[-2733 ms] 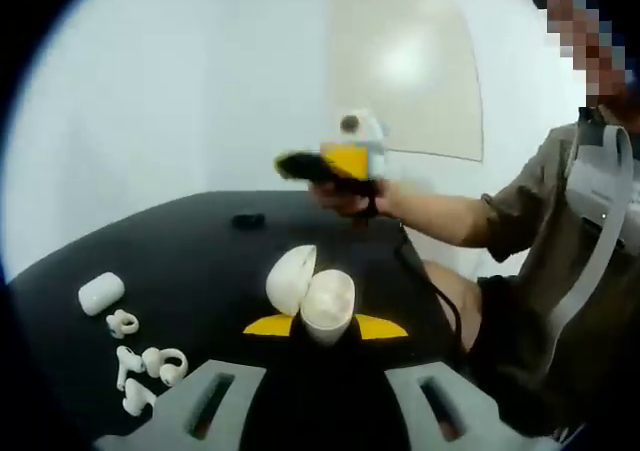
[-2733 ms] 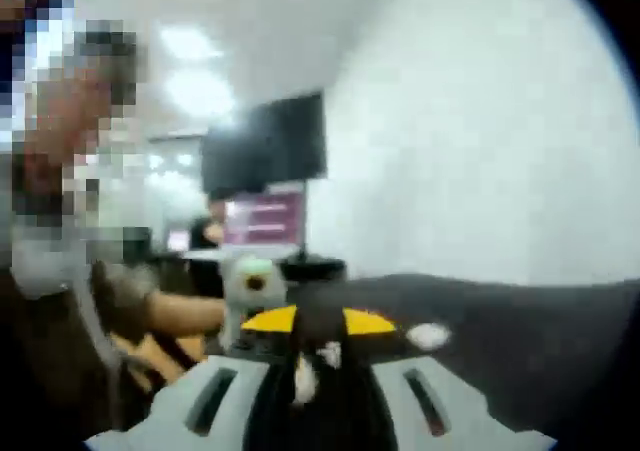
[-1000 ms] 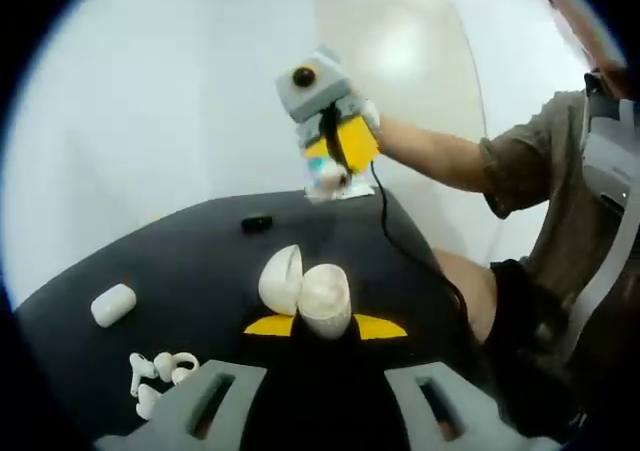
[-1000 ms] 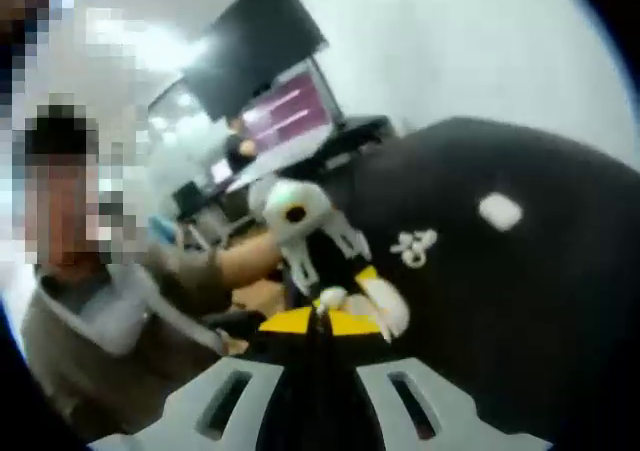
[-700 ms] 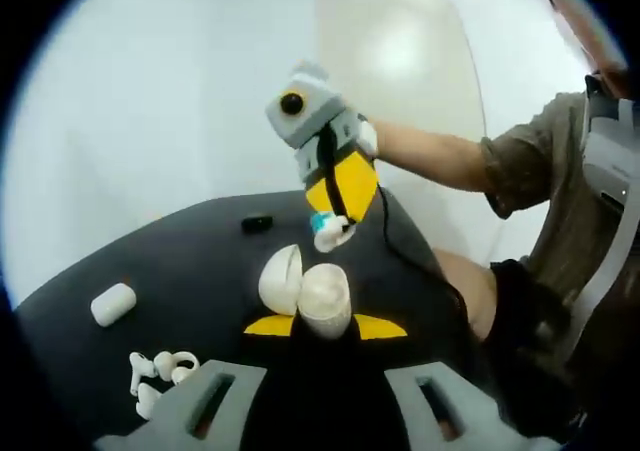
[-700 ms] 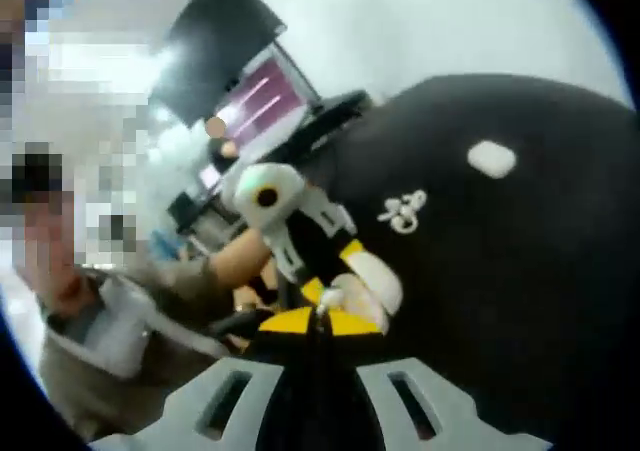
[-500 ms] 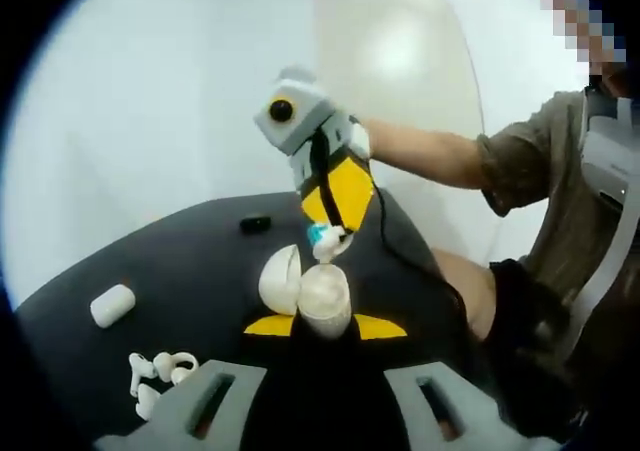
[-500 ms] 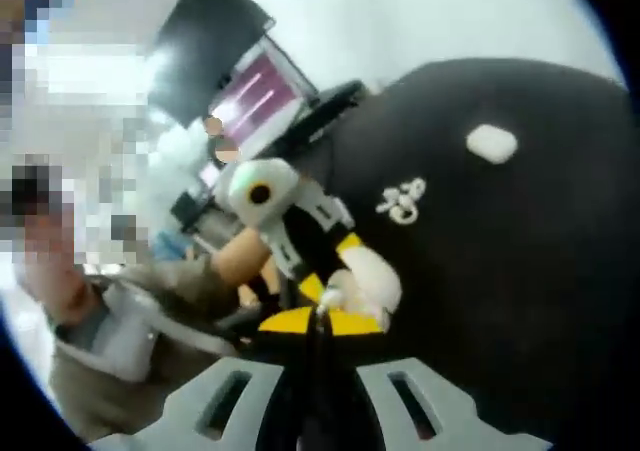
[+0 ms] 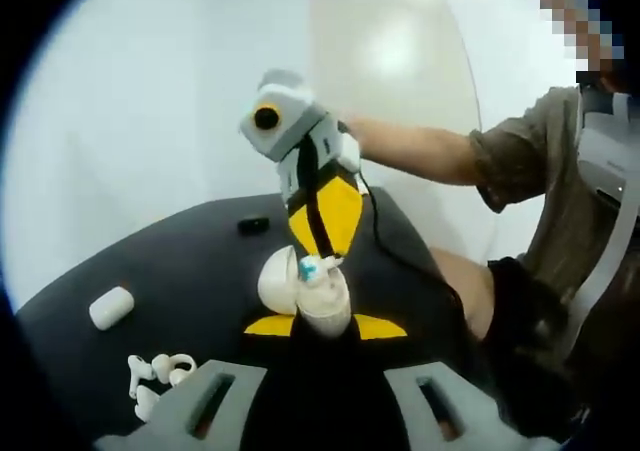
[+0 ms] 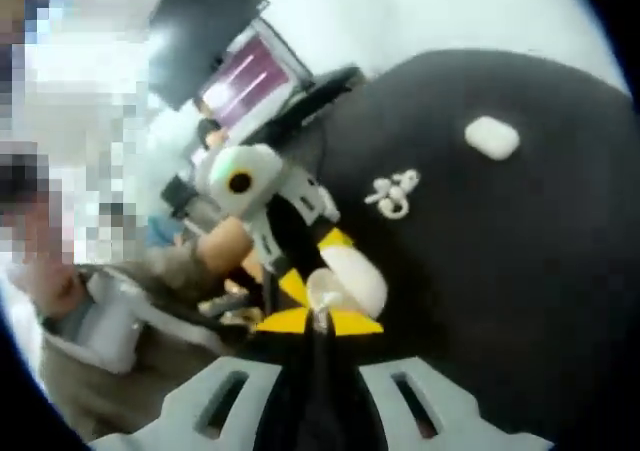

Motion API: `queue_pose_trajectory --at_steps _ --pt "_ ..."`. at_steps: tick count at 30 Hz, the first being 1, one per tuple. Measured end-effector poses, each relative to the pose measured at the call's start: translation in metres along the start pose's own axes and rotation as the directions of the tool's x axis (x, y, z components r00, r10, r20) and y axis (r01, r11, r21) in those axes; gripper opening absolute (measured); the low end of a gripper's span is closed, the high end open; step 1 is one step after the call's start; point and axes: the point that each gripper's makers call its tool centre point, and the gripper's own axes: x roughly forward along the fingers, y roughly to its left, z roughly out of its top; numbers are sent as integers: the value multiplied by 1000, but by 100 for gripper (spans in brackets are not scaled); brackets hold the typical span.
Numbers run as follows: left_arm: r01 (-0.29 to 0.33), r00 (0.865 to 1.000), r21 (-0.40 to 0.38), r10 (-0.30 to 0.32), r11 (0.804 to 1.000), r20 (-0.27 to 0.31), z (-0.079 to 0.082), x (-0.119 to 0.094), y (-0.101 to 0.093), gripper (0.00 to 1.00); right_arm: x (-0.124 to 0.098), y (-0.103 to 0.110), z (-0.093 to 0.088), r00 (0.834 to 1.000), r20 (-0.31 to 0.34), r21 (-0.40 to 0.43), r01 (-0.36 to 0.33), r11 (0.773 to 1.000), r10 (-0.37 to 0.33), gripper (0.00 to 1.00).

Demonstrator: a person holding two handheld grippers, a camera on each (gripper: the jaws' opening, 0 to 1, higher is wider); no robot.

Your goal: Pick up three earphones and place each one into its charging case using tactile feedback, ensure that each earphone is properly inserted and securely positioned inside the case.

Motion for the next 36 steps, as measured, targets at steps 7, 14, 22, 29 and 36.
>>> queue_pose_trajectory --at_steps 7,14,22,29,36 --pt "-4 1000 -1 4 1000 -4 0 1 -1 17 -10 -9 9 992 62 -226 123 966 -112 8" --pt "-9 1000 -1 9 1000 -8 0 1 0 17 -16 13 15 969 176 -619 244 746 -171 10" --pt "-12 1000 5 12 1000 -9 0 0 1 17 -14 8 3 930 234 -776 355 521 -285 10" --pt "-12 1000 8 12 1000 -9 0 0 1 17 -6 4 1 915 254 -822 375 428 -315 10" --pt "-14 1000 11 14 1000 -11 -1 0 2 17 -1 1 2 905 246 -852 372 368 -346 8"
